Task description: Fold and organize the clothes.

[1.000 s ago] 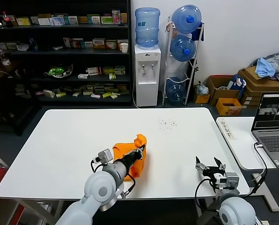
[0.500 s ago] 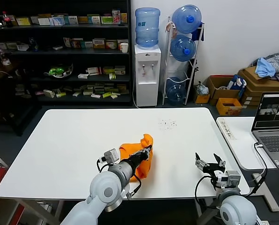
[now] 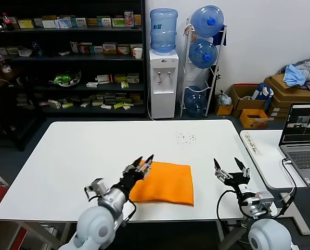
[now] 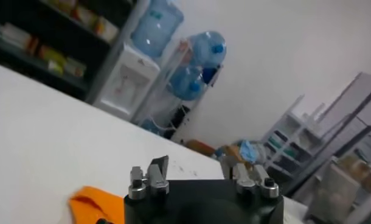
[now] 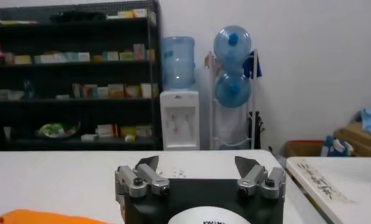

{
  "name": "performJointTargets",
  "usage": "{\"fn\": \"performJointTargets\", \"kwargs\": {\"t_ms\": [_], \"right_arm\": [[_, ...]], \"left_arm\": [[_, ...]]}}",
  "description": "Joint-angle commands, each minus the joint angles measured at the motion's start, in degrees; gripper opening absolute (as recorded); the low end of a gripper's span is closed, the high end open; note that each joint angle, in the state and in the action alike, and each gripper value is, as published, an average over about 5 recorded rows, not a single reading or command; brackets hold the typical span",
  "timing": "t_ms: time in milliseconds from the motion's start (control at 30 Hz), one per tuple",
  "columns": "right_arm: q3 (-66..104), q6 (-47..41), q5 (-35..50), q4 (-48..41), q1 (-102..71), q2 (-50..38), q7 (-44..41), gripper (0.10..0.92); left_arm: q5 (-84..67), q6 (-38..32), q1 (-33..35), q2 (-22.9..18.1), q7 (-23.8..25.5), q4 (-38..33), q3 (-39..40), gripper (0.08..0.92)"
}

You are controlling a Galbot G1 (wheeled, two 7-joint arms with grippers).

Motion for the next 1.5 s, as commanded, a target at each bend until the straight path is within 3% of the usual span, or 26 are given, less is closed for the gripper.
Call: {"fn": "performJointTargets", "kwargs": {"t_ms": [33,200,367,667,1500], "right_arm": [[6.92,10.29,-3.13,-1.25,-8.94,0.84,-9.56,0.823],[7.52,11.29,-2.65,-5.14,-8.63,2.56,-13.07,0.823],[8.02,14.66,-6.26,-6.27,-8.5,5.86,-12.74,0.823],[9.78,18.08,-9.38,-7.01,-8.75,8.44,-13.11,0.823],[9.78,18.87,-11.78,-7.05,-8.63,8.66,-13.47,0.823]], "left_arm": [[24.23,-23.69,26.19,-1.85,23.25,3.47,-23.4,0.652],[30.76,-28.69,24.94,-8.81,25.7,6.54,-24.9,0.786],[34.73,-32.76,23.45,-14.04,27.9,9.18,-27.76,0.821],[31.6,-33.88,25.9,-11.92,29.41,8.36,-28.78,0.823],[31.39,-33.69,25.21,-14.5,29.03,7.39,-26.88,0.823]]}}
